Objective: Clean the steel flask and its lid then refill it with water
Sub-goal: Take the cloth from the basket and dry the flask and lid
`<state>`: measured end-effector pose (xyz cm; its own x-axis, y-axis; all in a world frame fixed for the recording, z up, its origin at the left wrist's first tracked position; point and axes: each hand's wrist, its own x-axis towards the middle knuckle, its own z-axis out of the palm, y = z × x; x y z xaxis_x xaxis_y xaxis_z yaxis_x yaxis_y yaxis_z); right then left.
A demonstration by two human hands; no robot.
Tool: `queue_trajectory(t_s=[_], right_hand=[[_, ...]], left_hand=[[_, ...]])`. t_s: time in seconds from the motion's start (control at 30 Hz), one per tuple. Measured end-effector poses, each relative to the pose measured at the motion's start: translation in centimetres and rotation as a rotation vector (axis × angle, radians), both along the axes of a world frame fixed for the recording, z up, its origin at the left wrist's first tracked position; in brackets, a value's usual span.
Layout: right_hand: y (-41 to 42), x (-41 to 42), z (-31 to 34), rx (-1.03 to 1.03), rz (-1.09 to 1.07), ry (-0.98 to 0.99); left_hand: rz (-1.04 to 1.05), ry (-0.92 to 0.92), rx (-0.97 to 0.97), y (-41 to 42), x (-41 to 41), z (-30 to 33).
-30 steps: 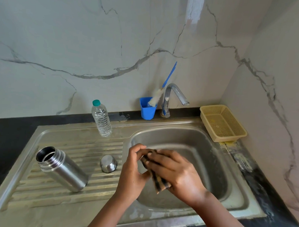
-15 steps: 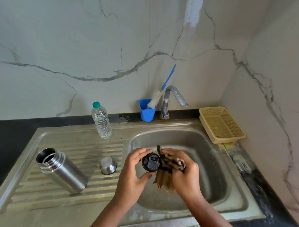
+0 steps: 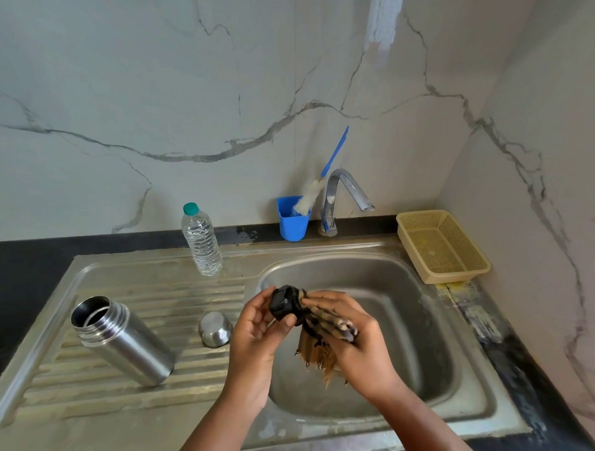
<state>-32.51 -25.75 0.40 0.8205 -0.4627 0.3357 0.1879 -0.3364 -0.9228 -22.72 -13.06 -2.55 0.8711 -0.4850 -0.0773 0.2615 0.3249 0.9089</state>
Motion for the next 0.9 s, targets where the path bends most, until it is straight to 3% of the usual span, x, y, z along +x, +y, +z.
queue_trajectory(t_s=[0.1,0.4,0.47,0.6,0.8,0.9], right_hand=[[-1.5,-0.1,0.3,0.158,-0.060,0.027],[1.1,-0.3,0.4,-0.565,-0.015,-0.017],[1.1,-0.2,0.4,-0.593,-0.002,-0.011],[0.4,0.7,1.1,-0.201,0.021,0.025],[1.0,0.4,1.2,0.820,0.124,0.137],[1.7,0.2,0.6,1.083,0.146,0.150]], left_hand=[[-0.068,0.075,-0.041,0.5,0.3,-0.2],[-0.154,0.243,-0.161,0.3,0.2,-0.7],[-0.155,0.263,-0.183,0.5,0.4,-0.6],[-0.149,0.266,-0.192,1.0,0.6,-0.1],[-0.243,0.148,-0.156,1.6,0.9,0.8],[-0.303,0.090,-0.123,1.7,0.8,1.3]])
